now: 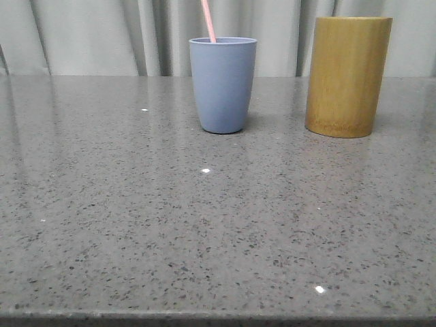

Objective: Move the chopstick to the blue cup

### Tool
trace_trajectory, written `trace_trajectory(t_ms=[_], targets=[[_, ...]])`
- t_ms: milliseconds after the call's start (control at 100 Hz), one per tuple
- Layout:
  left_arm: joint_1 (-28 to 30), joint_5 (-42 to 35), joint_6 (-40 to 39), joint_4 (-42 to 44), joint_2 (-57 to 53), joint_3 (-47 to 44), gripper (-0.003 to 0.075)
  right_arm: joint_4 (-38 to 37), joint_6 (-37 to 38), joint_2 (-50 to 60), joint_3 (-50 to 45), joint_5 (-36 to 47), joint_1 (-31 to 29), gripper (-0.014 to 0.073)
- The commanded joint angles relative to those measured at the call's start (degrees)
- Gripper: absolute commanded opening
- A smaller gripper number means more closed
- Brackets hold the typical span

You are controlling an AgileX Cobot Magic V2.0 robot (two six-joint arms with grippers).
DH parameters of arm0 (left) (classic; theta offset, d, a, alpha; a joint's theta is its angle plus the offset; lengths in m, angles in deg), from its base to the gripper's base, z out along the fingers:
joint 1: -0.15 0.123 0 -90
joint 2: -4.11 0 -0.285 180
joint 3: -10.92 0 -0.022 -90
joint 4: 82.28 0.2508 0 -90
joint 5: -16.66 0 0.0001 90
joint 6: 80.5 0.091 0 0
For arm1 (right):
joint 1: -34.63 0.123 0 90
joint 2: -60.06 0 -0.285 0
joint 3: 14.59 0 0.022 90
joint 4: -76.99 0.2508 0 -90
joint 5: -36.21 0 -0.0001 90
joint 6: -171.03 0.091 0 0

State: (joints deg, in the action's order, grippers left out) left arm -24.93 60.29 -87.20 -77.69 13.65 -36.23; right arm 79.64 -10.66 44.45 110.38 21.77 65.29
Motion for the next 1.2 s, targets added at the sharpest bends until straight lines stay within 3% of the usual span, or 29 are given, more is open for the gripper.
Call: trace_trajectory(t_ms=[0, 180, 470, 790, 1190], targets=[[-0.40, -4.78, -0.74, 1.46, 0.92, 1.40, -0.0019, -0.25, -0.47, -0.59, 1.33, 4.53, -0.40, -0.0060], [0.89, -7.08, -0.74, 2.79, 0.92, -0.22, -0.0019, -0.25, -0.47, -0.59, 1.33, 4.53, -0.40, -0.0060], [11.27, -33.05, -0.63, -1.15, 0.92, -14.06, -0.0019, -0.25, -0.47, -0.59, 1.33, 4.53, -0.40, -0.0060], [21.16, -45.51, -0.63, -3.02, 0.00, -29.41, -0.0019, -0.25, -0.47, -0.59, 1.33, 4.53, -0.40, -0.0060], [25.89, -40.83, -0.04, -3.02, -4.08, -30.77, -0.0019, -0.25, -0.47, -0.59, 1.33, 4.52, -0.40, -0.0060]])
